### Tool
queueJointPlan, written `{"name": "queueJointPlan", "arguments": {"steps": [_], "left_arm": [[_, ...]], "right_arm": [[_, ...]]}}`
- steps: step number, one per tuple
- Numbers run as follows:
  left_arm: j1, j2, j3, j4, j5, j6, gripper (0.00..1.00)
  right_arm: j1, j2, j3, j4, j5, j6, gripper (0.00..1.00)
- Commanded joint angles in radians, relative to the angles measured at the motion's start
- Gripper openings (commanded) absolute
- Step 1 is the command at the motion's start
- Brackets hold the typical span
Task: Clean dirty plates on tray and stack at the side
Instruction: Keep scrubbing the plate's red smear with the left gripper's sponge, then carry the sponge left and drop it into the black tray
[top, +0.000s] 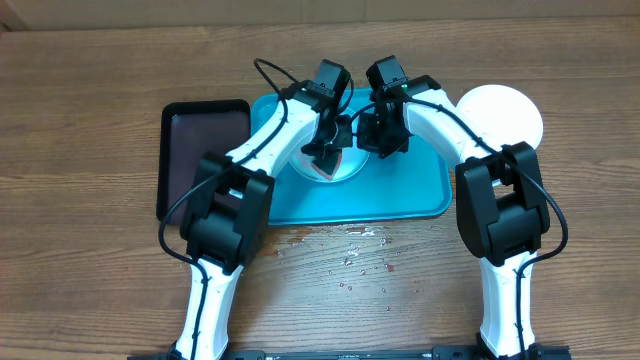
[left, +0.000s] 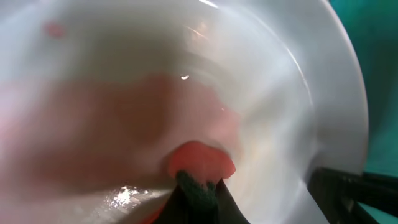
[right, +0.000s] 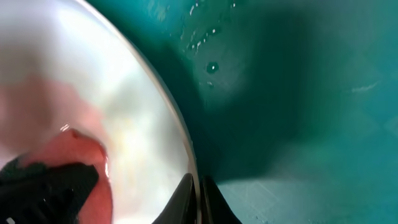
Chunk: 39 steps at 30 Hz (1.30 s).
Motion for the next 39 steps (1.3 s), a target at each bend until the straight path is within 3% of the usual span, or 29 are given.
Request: {"name": "queueJointPlan", "arguments": {"steps": [1,7,20,24,34,39], "left_arm": [[0.017,0.032,-0.031,0.014,-0.236,-0.022,0.04],[0.034,0.032,-0.031,0.012,-0.372,-0.021,0.04],[0.09,0.031,-0.03,-0.012,-0.477,0.054,0.04],[0.089,0.019,-0.019,-0.02,-0.456,0.074,0.04],[0.087,-0.137,0.08,-0.023,-0.24,0.132,0.04],[0.088,-0.237,0.096,-0.028,-0.232,0.178,0.04]], "right_arm": [[-0.008,0.01,-0.007,-0.014,0.054,0.003,0.04],[-0.008,0.01,-0.007,-0.016,0.054,0.003,0.04],[-0.008,0.01,-0.007,-0.016,0.054,0.004,0.04],[-0.008,0.01,-0.007,-0.016,0.054,0.004,0.04],[-0.008,0.01,-0.007,-0.012,0.054,0.003,0.04],[-0.008,0.01,-0.007,-0.01,0.054,0.003,0.04]]}}
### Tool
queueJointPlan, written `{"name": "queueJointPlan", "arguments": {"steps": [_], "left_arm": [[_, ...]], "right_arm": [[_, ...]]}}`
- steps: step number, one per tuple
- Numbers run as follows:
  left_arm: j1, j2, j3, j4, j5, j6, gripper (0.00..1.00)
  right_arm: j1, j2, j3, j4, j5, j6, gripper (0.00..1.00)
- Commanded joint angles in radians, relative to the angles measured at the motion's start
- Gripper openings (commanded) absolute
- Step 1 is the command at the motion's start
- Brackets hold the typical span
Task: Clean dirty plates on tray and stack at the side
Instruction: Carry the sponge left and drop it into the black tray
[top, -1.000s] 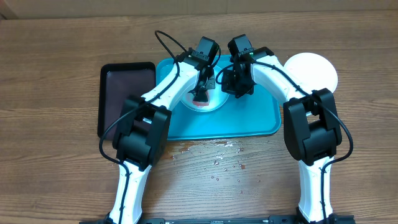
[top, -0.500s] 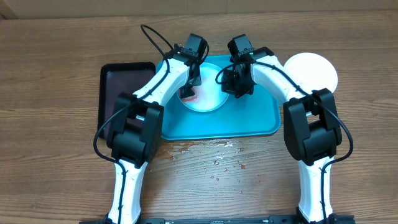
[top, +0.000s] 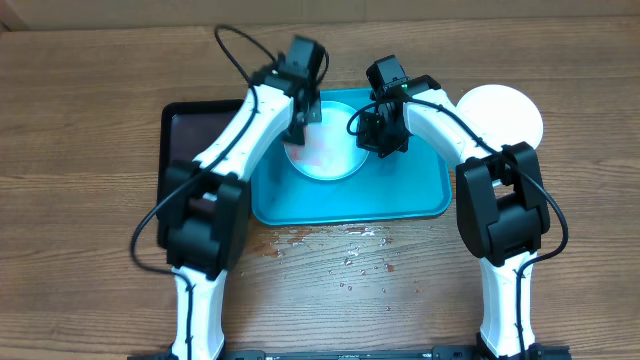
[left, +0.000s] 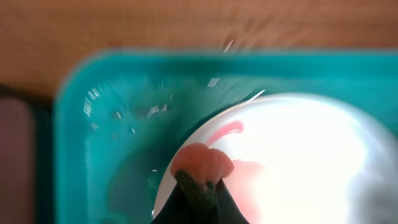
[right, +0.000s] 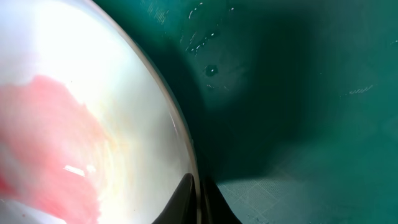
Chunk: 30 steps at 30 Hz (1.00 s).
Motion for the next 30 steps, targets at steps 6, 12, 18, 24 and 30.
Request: {"name": "queueJointPlan", "arguments": {"steps": [6,12,18,24,30], "left_arm": [[0.012,-0.198,0.045,-0.063,-0.051,0.084,0.04],[0.077,-0.215,0.045,-0.194,-0.189,0.084,0.04],[0.22,-0.209,0.021,-0.293,-0.092,0.058,0.04],[0.315,-0.209,-0.117,-0.246,-0.028,0.058,0.04],[0.321,-0.209,-0.307,-0.102,-0.028,0.057,0.04]], "right_arm": [[-0.008,0.01,-0.007,-0.008,0.054,-0.007,0.04],[-0.008,0.01,-0.008,-0.008,0.055,-0.026,0.04],[-0.008,0.01,-0.007,-0.005,0.054,-0.026,0.04],[-0.008,0.01,-0.007,-0.003,0.054,-0.026,0.04],[-0.008,0.01,-0.007,-0.003,0.054,-0.026,0.04]]}}
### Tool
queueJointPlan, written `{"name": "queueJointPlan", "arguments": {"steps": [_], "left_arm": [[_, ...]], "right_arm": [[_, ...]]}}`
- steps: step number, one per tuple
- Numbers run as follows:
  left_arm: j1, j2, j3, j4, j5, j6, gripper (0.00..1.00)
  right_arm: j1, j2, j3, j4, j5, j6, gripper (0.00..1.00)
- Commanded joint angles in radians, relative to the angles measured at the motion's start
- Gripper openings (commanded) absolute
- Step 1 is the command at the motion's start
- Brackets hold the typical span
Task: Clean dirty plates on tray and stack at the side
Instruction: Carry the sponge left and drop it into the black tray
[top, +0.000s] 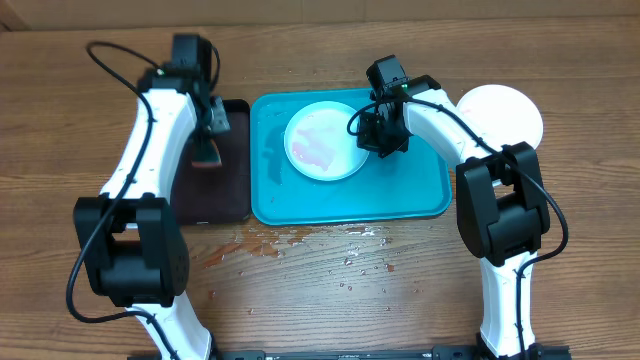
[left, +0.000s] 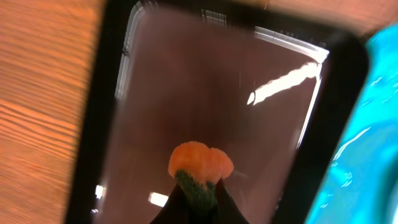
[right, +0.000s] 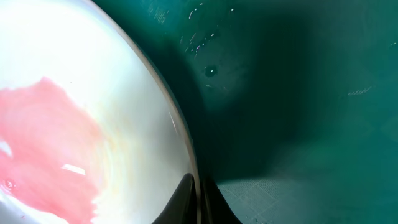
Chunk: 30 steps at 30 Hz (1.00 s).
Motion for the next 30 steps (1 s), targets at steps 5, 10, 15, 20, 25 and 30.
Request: {"name": "queueJointPlan", "arguments": {"steps": [5,10,15,20,25,30], "left_arm": [[-0.005,-0.005,-0.113,0.099,0.022,-0.007,0.04],[-0.006,-0.005,-0.114,0.1,0.023,-0.006,0.21],[-0.006,-0.006,-0.106,0.096,0.05,0.009,0.8],[-0.006,-0.006,-0.07,0.089,0.094,0.008,1.0],[-0.014,-0.008,0.021,0.039,0.119,0.009,1.0],[-0.04,-0.018,0.127,-0.02,0.119,0.009,1.0]], "right_arm": [[-0.008,0.01,-0.007,-0.006,0.053,-0.018,0.04],[-0.008,0.01,-0.007,-0.006,0.052,-0.018,0.04],[-0.008,0.01,-0.007,-0.007,0.052,-0.018,0.04],[-0.008,0.01,-0.007,-0.006,0.052,-0.018,0.04],[-0.008,0.01,-0.006,-0.007,0.053,-0.021,0.04],[-0.011,0.009,-0.004,-0.008,0.052,-0.021,0.04]]}}
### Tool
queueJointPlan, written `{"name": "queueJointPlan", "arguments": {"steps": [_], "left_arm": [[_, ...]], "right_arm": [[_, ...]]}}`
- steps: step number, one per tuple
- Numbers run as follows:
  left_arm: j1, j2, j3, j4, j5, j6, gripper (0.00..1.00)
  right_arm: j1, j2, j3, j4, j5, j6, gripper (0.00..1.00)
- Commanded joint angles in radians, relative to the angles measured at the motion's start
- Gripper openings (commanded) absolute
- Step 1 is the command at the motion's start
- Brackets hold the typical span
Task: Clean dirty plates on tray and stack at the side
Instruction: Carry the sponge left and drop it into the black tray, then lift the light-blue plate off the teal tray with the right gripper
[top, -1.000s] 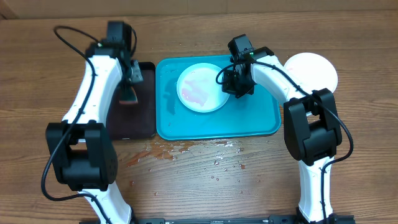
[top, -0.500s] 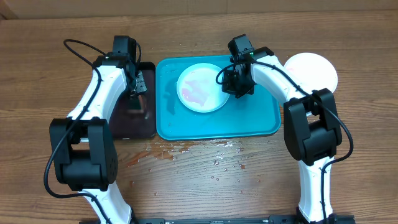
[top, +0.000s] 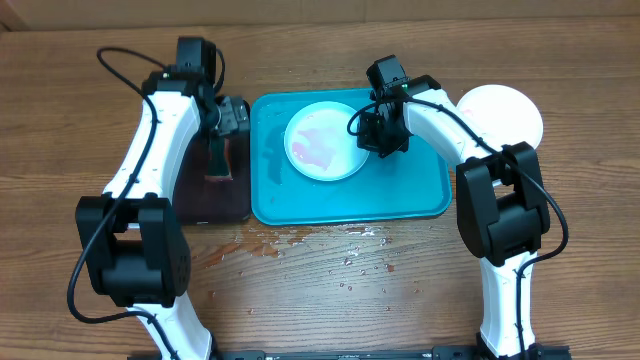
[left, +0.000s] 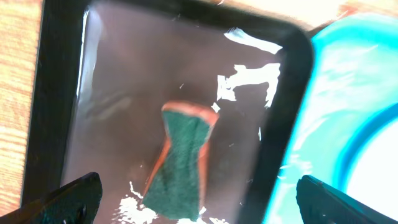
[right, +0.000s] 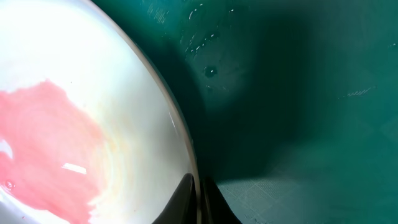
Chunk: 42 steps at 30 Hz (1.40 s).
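A white plate (top: 323, 142) with a pink-red smear (right: 43, 143) lies on the teal tray (top: 410, 190). My right gripper (top: 381, 135) is shut on the plate's right rim (right: 186, 149), which is pinched between its fingers. The green and orange sponge (left: 183, 162) lies loose in the black tray (top: 190, 190) to the left. Directly above the sponge, my left gripper (left: 199, 194) stands wide open, its fingertips (left: 78, 196) far apart and holding nothing. A clean white plate (top: 500, 115) sits on the table right of the teal tray.
Water drops and a reddish wet patch (top: 260, 245) lie on the wooden table in front of both trays. The black tray holds a film of dark liquid (left: 155, 81). The left arm's cable (top: 115, 60) arcs over the far left.
My left gripper has opened and let go of the sponge, which now lies flat in the black tray. The right gripper and the smeared plate have not moved.
My left gripper pressed the sponge on the smeared plate while the right held its rim. Then the sponge was at the plate's far-left edge, then held over the black tray. Now it lies released there, and a pink smear stays on the plate.
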Motion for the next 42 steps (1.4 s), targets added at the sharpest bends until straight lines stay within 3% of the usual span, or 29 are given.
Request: {"name": "queueJointPlan", "arguments": {"steps": [1,4,10,14,25,28,32,37,42], "left_arm": [[-0.03,-0.019,0.092,-0.023,0.02,0.008,1.0],[-0.042,-0.024,0.127,-0.027,0.021,0.008,1.0],[-0.054,-0.025,0.13,-0.031,0.03,0.008,1.0],[-0.054,-0.025,0.13,-0.033,0.047,0.008,1.0],[-0.054,-0.025,0.13,-0.033,0.047,0.008,1.0],[-0.054,-0.025,0.13,-0.033,0.047,0.008,1.0],[-0.054,-0.025,0.13,-0.033,0.047,0.008,1.0],[-0.054,-0.025,0.13,-0.033,0.053,0.007,1.0],[-0.054,-0.025,0.13,-0.033,0.053,0.007,1.0]], "right_arm": [[-0.011,0.009,-0.004,-0.01,0.053,-0.018,0.04],[-0.012,0.009,-0.004,-0.014,0.052,-0.019,0.04],[-0.012,0.009,-0.004,-0.017,0.052,-0.022,0.28],[-0.009,0.011,-0.006,0.009,0.052,-0.045,0.31],[-0.007,0.053,-0.006,0.029,0.052,-0.048,0.31],[-0.007,0.056,-0.006,0.032,0.052,-0.049,0.24],[-0.007,0.055,-0.006,0.035,0.052,-0.083,0.04],[-0.021,0.055,0.034,-0.001,0.069,-0.127,0.04],[-0.052,0.031,0.146,-0.093,0.207,-0.127,0.04]]}}
